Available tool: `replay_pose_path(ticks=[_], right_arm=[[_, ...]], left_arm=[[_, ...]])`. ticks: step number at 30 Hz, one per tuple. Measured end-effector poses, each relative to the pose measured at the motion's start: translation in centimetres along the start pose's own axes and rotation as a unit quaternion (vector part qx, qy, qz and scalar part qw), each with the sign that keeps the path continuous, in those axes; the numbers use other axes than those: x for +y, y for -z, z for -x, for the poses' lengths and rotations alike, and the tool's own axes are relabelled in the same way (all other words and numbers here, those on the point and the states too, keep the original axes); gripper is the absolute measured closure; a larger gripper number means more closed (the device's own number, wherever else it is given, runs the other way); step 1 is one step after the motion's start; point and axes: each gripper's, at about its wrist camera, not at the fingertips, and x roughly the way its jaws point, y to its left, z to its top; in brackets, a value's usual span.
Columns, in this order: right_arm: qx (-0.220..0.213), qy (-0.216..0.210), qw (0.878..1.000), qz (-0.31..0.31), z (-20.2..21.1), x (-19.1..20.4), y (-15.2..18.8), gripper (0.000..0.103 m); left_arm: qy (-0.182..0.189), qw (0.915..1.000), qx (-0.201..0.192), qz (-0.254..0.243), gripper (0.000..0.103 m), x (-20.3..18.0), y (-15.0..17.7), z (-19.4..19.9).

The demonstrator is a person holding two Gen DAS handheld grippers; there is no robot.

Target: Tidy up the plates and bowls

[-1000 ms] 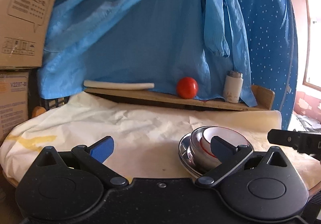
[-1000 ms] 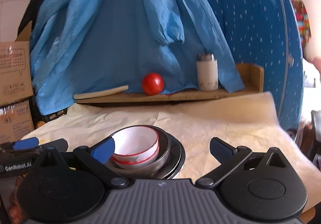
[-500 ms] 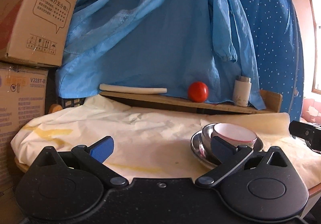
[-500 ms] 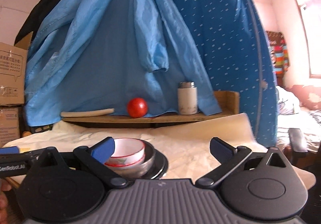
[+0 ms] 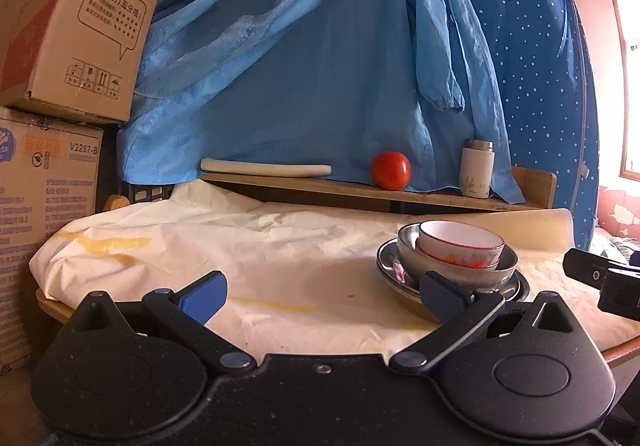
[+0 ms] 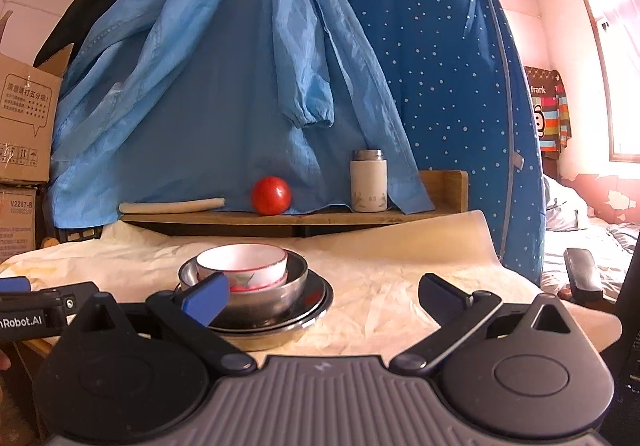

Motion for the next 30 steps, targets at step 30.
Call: replay_pose_path(ticks=[30], right_arm=[[0.024, 0.004, 1.0, -0.017, -0.4, -0.4, 3.6, 0.0]], left_arm=[[0.0, 0.9998, 0.011, -0.013, 0.001, -0.4, 2.5, -0.4]])
